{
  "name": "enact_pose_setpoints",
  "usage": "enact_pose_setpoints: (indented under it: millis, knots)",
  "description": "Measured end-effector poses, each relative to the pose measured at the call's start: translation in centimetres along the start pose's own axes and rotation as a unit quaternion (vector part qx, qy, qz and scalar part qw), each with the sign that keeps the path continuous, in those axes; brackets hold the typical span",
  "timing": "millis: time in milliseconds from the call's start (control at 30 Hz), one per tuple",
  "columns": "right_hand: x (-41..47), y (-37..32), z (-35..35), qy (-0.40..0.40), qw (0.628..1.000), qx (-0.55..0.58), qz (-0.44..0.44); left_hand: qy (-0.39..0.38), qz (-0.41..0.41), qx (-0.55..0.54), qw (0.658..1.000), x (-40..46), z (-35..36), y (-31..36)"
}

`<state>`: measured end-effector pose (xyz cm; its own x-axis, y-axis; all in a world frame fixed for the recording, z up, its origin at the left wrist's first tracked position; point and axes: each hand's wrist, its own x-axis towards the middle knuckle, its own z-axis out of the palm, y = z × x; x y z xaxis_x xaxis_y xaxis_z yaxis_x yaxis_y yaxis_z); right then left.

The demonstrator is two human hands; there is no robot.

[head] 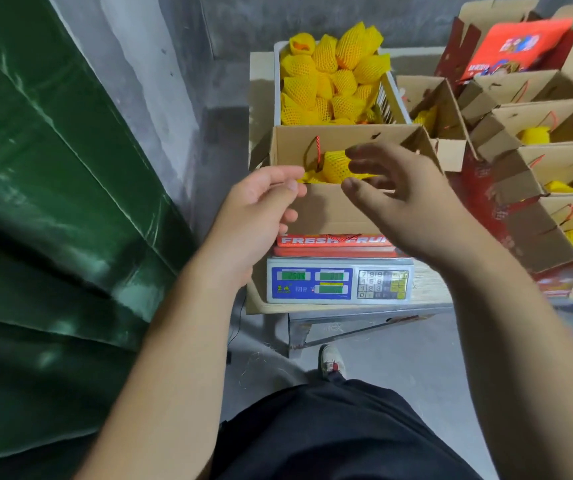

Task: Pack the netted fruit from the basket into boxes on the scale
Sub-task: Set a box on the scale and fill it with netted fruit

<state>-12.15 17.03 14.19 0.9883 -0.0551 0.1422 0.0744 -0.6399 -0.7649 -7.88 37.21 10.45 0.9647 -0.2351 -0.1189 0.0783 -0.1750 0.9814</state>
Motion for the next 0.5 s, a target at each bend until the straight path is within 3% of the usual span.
enact_pose_setpoints:
  millis: [200, 500]
  knots:
    - [-0.57, -0.37, 1.03, -0.053, 0.998, -0.024, -0.01, -0.011, 0.01, 0.026, 1.0, -0.57, 0.35, 0.29]
    - [0.18, 0.54, 0.9, -0.05, 0.999, -0.007, -0.004, -0.022, 0.011, 0.032, 0.999, -0.03, 0.42, 0.3]
